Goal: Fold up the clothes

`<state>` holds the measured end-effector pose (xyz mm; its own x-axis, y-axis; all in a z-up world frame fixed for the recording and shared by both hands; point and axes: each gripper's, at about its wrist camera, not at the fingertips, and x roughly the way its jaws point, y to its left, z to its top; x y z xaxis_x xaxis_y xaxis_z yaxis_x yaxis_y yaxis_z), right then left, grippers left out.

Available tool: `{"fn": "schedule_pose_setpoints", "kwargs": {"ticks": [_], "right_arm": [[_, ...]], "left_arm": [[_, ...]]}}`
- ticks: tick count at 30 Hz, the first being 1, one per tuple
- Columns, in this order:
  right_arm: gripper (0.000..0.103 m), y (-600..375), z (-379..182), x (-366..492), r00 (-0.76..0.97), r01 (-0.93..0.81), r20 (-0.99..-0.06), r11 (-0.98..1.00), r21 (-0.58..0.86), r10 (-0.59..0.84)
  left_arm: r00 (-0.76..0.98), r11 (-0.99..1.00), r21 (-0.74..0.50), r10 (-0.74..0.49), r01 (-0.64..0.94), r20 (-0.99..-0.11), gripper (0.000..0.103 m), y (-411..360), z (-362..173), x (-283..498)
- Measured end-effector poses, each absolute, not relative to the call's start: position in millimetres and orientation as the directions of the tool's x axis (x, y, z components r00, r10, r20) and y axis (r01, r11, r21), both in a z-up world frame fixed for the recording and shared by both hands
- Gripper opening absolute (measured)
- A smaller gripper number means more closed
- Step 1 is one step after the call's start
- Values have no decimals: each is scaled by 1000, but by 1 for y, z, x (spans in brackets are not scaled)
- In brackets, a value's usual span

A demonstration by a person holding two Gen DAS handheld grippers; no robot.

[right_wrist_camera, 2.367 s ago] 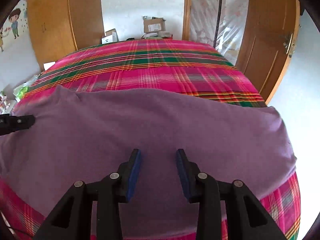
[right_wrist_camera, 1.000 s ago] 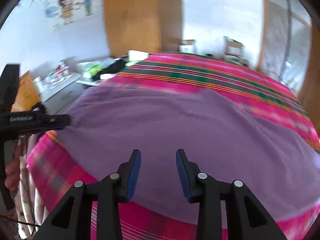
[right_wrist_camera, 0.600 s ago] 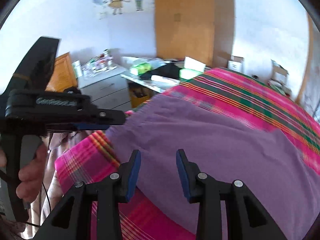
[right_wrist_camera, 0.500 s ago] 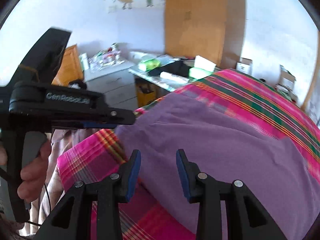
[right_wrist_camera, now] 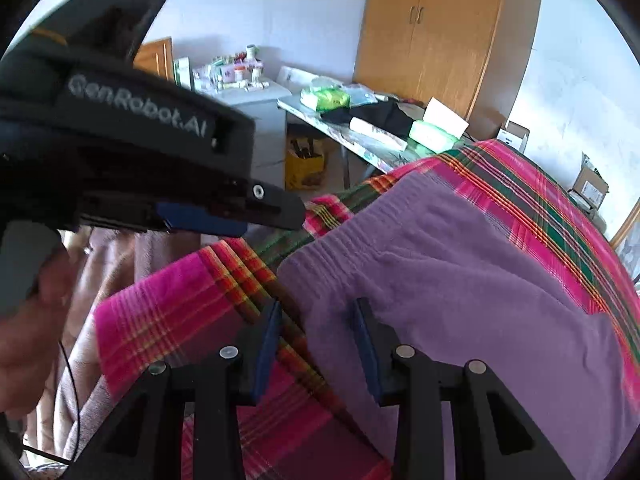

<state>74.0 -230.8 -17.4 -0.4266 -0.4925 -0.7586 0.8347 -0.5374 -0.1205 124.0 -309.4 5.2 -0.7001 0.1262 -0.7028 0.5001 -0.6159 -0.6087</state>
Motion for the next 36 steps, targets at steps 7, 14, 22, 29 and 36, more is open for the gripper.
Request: {"fn": "schedule_pose_setpoints", "kwargs": {"ticks": [7, 14, 22, 29, 36], "right_arm": [[31, -231, -18, 64, -421, 820, -764, -566, -89, -490], [18, -221, -10, 62, -427, 807, -733, -589, -43, -530], [16, -207, 0, 61, -426, 795, -689, -606, 25, -587], [15, -199, 5, 61, -427, 788, -671, -614, 53, -606], [14, -192, 7, 64, -429, 783, -658, -618, 71, -619]], "left_arm": [[-697, -614, -612, 136, 499, -704, 44, -313, 5, 118], [-684, -630, -621, 188, 467, -705, 44, -312, 6, 104], [-672, -585, -684, 294, 435, -680, 48, -317, -3, 82], [-685, -485, -777, 405, 401, -606, 48, -323, -13, 71], [-696, -378, -849, 492, 371, -523, 48, -328, -25, 62]]}}
